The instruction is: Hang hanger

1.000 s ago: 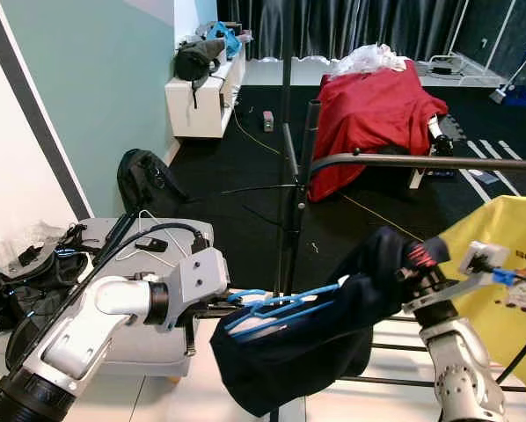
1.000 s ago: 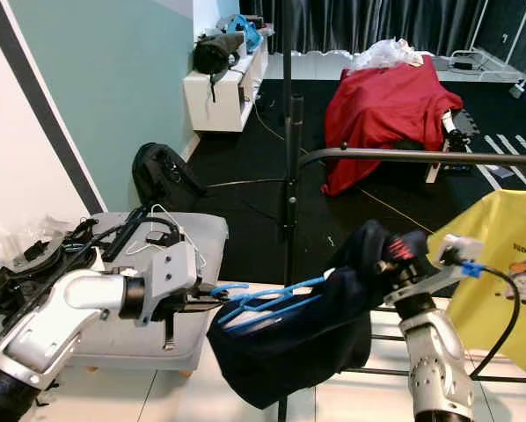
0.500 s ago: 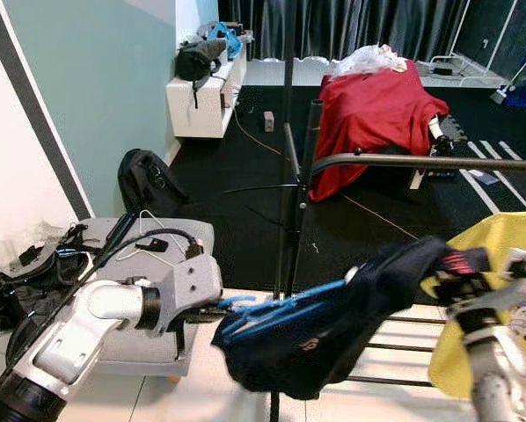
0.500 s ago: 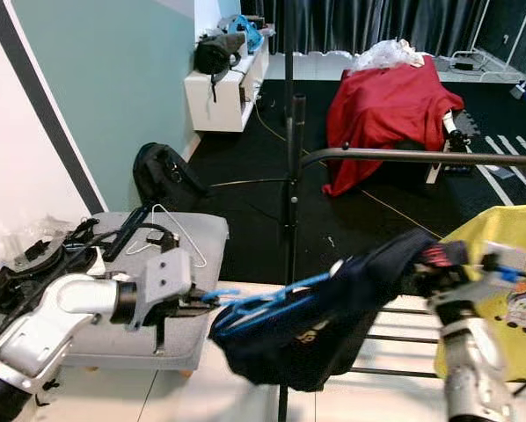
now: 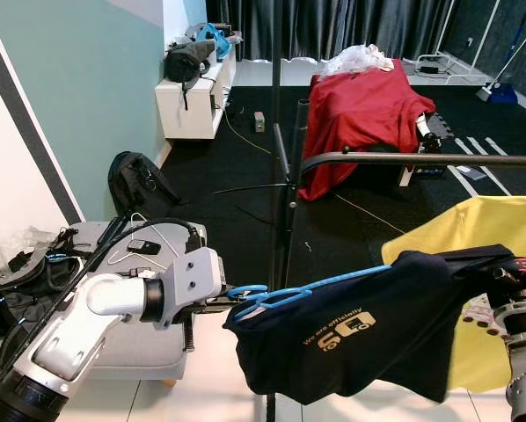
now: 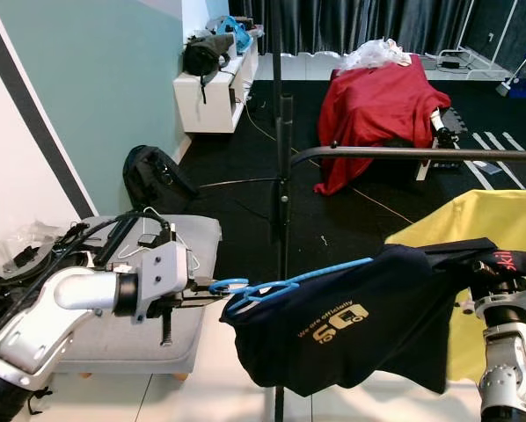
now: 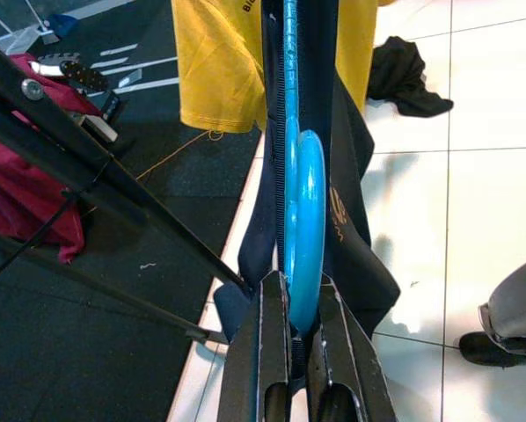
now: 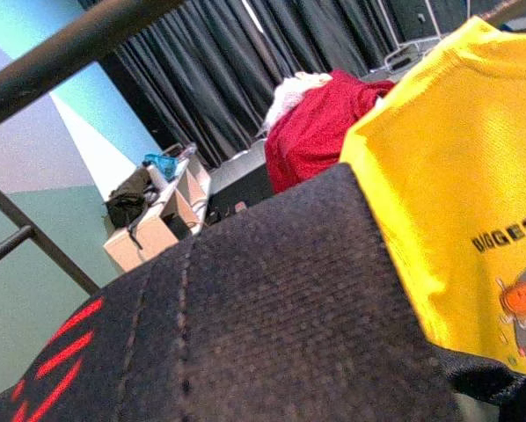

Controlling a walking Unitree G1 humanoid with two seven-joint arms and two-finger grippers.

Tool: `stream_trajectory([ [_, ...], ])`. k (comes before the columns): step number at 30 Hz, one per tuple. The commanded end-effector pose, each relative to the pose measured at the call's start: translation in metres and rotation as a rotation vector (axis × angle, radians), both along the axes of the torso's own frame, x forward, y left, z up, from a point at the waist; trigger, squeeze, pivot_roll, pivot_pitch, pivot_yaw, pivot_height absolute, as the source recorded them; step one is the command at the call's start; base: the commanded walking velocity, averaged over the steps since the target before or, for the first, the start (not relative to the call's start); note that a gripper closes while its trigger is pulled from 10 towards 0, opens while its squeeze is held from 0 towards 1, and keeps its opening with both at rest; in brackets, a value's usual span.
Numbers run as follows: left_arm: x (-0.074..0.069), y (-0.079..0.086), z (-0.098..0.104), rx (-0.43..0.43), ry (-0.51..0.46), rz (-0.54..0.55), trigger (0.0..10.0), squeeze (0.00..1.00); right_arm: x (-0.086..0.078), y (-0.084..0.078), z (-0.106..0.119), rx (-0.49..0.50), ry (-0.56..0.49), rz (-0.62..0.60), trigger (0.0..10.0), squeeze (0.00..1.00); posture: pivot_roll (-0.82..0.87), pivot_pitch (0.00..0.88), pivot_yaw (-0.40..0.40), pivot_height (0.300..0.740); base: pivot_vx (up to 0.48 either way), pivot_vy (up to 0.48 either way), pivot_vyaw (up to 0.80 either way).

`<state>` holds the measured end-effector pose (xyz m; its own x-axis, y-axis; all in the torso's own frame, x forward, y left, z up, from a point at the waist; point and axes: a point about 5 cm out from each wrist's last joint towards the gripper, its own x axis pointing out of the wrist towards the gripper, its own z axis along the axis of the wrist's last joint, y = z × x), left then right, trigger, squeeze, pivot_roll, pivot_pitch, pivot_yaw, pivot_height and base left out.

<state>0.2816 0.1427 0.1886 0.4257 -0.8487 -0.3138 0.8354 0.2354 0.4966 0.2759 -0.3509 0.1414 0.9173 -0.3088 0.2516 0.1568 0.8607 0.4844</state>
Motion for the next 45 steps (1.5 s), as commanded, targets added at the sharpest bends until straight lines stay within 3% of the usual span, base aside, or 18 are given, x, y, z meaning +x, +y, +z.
stream_trajectory([
  [1,0.006,0.050,-0.007,0.093,0.057,0.198,0.0,0.00,-0.034,-0.048,0.010,0.101,-0.102,-0.345,0.0,0.00,-0.10,0.060,0.001,0.735,0.000,0.000,0.00],
  [5,0.007,0.050,-0.005,0.076,0.047,0.205,0.0,0.00,-0.030,-0.042,0.005,0.109,-0.087,-0.317,0.0,0.00,-0.10,0.060,0.001,0.735,0.000,0.000,0.00],
  [7,0.008,0.050,-0.004,0.065,0.039,0.209,0.0,0.00,-0.023,-0.032,0.001,0.083,-0.054,-0.256,0.0,0.00,-0.10,0.065,0.002,0.735,0.000,0.000,0.00],
  [8,0.011,0.045,0.001,0.025,0.013,0.216,0.0,0.00,-0.011,-0.007,-0.005,0.006,-0.001,-0.115,0.0,0.00,-0.10,0.072,0.004,0.735,0.000,0.000,0.00],
  [10,0.011,0.045,0.001,0.025,0.013,0.216,0.0,0.00,-0.011,-0.007,-0.005,0.006,-0.001,-0.115,0.0,0.00,-0.10,0.072,0.004,0.735,0.000,0.000,0.00],
  [11,0.016,0.039,0.006,-0.012,-0.027,0.235,0.0,0.00,0.001,0.032,-0.014,-0.128,0.065,0.096,0.0,0.00,-0.10,0.074,0.006,0.735,0.000,0.000,0.00],
  [12,0.016,0.039,0.006,-0.012,-0.027,0.235,0.0,0.00,0.001,0.032,-0.014,-0.128,0.065,0.096,0.0,0.00,-0.10,0.074,0.006,0.735,0.000,0.000,0.00],
  [14,0.028,0.030,0.017,-0.115,-0.092,0.310,0.0,0.00,0.007,0.104,-0.042,-0.294,0.179,0.434,0.0,0.00,-0.10,0.076,0.005,0.735,0.000,0.000,0.00],
  [16,0.028,0.030,0.017,-0.115,-0.092,0.310,0.0,0.00,0.007,0.104,-0.042,-0.294,0.179,0.434,0.0,0.00,-0.10,0.076,0.005,0.735,0.000,0.000,0.00],
  [17,0.031,0.029,0.023,-0.166,-0.116,0.333,0.0,0.00,0.004,0.121,-0.057,-0.314,0.236,0.496,0.0,0.00,-0.10,0.076,0.004,0.735,0.000,0.000,0.00],
  [18,0.031,0.029,0.023,-0.166,-0.116,0.333,0.0,0.00,0.004,0.121,-0.057,-0.314,0.236,0.496,0.0,0.00,-0.10,0.076,0.004,0.735,0.000,0.000,0.00],
  [21,0.025,0.016,0.035,-0.318,-0.118,0.259,0.0,0.00,-0.003,0.139,-0.080,-0.339,0.320,0.550,0.0,0.00,-0.09,0.078,0.004,0.735,0.000,0.000,0.00],
  [26,0.016,0.004,0.029,-0.288,-0.083,0.160,0.0,0.00,0.000,0.142,-0.074,-0.344,0.277,0.537,0.0,0.00,-0.10,0.081,0.007,0.735,0.000,0.000,0.00],
  [32,0.003,-0.013,0.002,-0.108,-0.013,0.029,0.0,0.00,0.013,0.135,-0.044,-0.380,0.151,0.433,0.0,0.00,-0.10,0.080,0.007,0.735,0.000,0.000,0.00],
  [36,0.002,-0.013,-0.005,-0.061,0.004,0.026,0.0,0.00,0.015,0.126,-0.034,-0.404,0.126,0.378,0.0,0.00,-0.10,0.079,0.007,0.735,0.000,0.000,0.00],
  [39,-0.001,-0.003,-0.020,0.040,0.055,0.041,0.0,0.00,0.019,0.095,-0.009,-0.434,0.071,0.214,0.0,0.00,-0.10,0.077,0.004,0.735,0.000,0.000,0.00],
  [40,-0.005,0.003,-0.028,0.093,0.086,0.038,0.0,0.00,0.020,0.074,0.009,-0.422,0.023,0.119,0.0,0.00,-0.10,0.079,0.006,0.735,0.000,0.000,0.00],
  [45,-0.010,0.007,-0.035,0.124,0.121,0.039,0.0,0.00,0.019,0.036,0.042,-0.385,-0.056,-0.049,0.0,0.00,-0.11,0.080,0.007,0.735,0.000,0.000,0.00],
])
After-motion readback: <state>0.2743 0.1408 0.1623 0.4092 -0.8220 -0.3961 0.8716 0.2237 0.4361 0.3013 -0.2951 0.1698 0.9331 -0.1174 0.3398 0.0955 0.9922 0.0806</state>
